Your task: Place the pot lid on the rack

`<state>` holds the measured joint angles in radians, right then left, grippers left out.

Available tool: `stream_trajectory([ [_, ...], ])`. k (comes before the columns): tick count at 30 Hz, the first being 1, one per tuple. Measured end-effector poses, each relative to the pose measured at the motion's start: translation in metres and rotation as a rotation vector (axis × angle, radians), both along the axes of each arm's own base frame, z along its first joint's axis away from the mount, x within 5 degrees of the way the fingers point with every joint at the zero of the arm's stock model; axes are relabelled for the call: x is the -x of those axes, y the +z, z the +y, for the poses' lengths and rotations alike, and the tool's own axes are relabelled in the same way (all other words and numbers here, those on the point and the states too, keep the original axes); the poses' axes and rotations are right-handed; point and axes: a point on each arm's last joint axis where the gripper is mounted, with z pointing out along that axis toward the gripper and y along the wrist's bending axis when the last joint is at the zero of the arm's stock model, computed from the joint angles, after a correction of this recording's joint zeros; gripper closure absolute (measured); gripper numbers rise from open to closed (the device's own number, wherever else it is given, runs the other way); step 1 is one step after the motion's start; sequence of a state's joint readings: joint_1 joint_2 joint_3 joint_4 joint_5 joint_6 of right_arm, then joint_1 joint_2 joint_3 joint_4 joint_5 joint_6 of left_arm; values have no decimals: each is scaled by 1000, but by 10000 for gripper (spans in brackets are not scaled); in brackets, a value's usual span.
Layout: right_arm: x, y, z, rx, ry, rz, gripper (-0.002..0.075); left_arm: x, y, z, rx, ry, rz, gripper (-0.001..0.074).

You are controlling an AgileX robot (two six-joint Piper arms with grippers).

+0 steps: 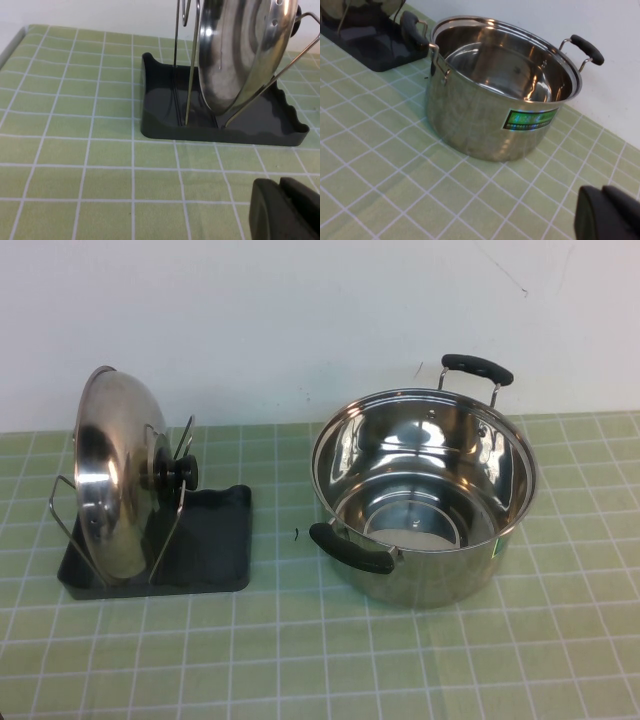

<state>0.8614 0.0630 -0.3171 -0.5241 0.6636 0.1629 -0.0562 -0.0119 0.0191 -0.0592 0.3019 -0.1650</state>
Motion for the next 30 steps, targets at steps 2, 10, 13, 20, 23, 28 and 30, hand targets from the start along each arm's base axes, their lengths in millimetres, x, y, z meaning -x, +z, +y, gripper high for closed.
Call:
stream_trajectory([
  [2, 0, 0, 0, 0, 0, 0, 727, 0, 0, 0, -5, -1, 0, 735],
  [10, 0, 0, 0, 0, 0, 0, 727, 0, 0, -1, -40, -16, 1, 735],
  [13, 0, 0, 0, 0, 0, 0, 727, 0, 0, -2, -41, -34, -1, 736],
  [20, 0, 0, 0, 0, 0, 0, 727, 0, 0, -4, -76, -67, -5, 736],
  [23, 0, 0, 0, 0, 0, 0, 727, 0, 0, -4, -83, -70, -4, 736],
  [28, 0, 0, 0, 0, 0, 0, 727, 0, 0, -4, -100, -67, -4, 736],
  [30, 0, 0, 0, 0, 0, 0, 727, 0, 0, -3, -104, -65, -4, 736],
])
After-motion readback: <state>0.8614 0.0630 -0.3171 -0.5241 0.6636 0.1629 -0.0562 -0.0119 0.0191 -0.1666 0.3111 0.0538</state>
